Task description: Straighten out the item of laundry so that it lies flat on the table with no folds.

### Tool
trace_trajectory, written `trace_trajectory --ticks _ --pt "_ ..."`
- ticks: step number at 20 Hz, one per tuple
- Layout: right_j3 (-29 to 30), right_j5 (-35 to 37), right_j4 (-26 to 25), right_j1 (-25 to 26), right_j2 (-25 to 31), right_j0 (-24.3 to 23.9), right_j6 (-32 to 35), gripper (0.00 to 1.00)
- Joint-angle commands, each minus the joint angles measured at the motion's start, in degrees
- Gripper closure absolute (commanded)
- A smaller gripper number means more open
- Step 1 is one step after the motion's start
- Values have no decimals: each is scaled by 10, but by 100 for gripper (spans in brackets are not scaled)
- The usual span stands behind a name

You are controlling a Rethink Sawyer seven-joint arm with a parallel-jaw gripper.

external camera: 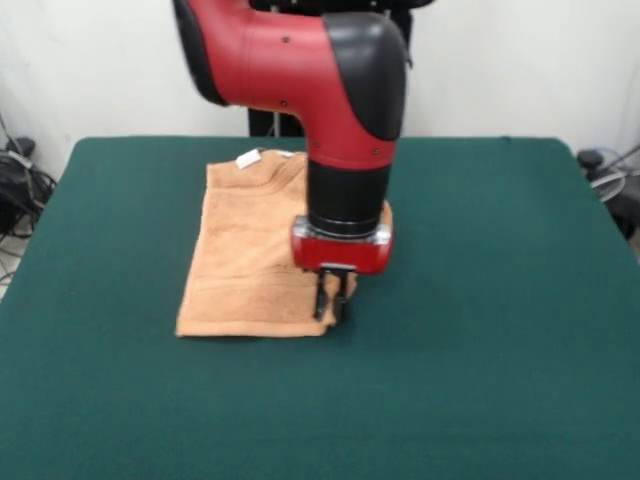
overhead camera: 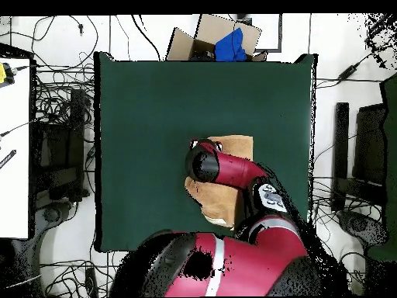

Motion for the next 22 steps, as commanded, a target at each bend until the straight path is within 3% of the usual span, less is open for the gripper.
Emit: trace_trajectory --ticks 1,9,22 --pt "-50 113 -64 4 37 -79 -56 100" --pt "-83 160 -118 0 68 -119 -74 100" --pt "-94 160 -140 11 80 -107 -25 100"
